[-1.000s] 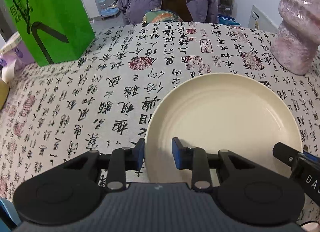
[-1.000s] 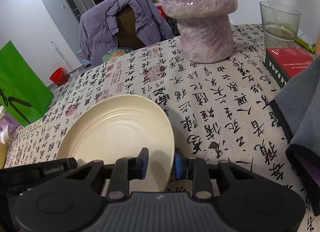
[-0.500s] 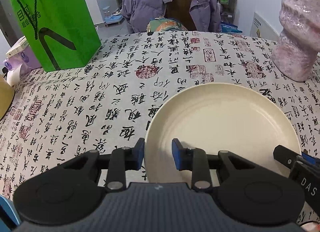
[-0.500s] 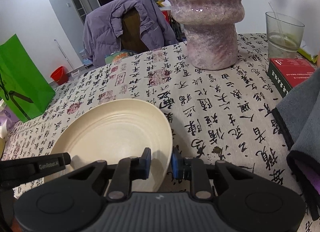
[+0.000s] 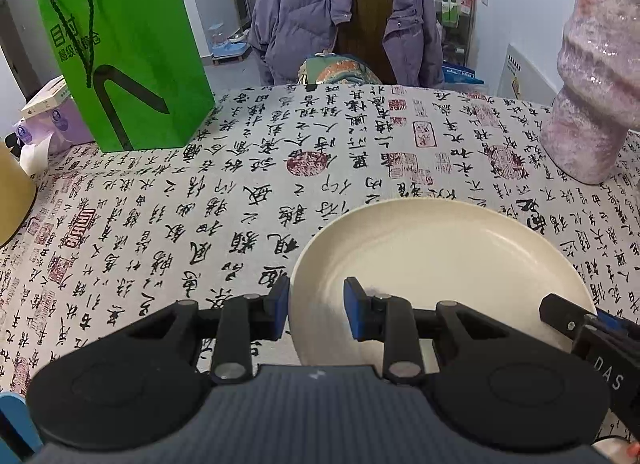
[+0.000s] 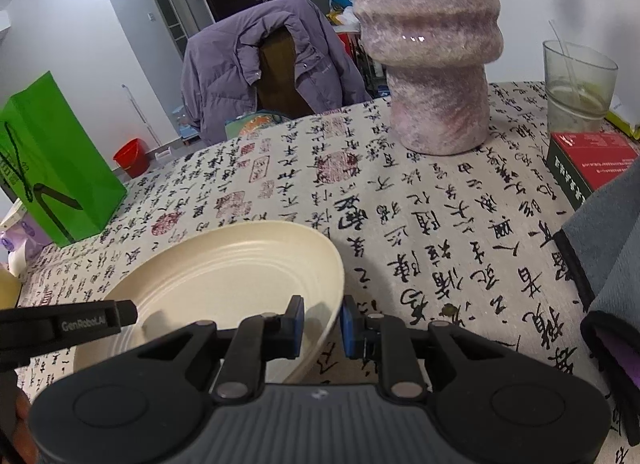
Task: Organize plates and bowls
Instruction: 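Tilt the gripped cream plate up off the table with both grippers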
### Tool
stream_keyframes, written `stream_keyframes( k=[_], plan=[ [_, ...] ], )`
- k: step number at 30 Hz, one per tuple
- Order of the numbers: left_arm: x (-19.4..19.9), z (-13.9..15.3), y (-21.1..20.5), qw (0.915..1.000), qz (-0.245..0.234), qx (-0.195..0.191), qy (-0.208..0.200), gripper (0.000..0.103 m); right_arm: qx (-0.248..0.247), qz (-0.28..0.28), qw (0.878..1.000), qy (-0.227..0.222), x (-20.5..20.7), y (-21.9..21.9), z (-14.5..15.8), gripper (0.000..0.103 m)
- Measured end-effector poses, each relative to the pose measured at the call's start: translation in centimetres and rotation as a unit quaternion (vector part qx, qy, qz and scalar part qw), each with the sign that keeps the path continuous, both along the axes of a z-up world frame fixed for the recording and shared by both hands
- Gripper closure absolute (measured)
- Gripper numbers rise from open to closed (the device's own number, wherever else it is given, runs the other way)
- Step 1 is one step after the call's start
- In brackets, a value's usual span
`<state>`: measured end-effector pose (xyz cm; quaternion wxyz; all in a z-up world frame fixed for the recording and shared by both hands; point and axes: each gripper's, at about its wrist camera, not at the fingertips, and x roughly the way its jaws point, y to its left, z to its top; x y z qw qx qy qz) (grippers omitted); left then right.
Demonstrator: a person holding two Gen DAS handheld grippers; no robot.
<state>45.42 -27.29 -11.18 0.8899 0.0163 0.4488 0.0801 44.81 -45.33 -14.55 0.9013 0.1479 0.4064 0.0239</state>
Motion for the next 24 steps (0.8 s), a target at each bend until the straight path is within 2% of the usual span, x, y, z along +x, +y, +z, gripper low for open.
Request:
stream_keyframes(
  k=[12,24],
  plan=[
    [-0.6,0.8,0.8,0.9998,0.002,-0.011,-0.016,0.074,0.003,0.004,1.0,-0.021,-0.4,0.2,0.8,0.085],
    [-2.5,3.6,2.5,0.9983,-0.002,-0.02,-0.055,0.074,0.008,0.019,0.997,-0.07,-1.8,1.4,3.3,0.085]
  ],
)
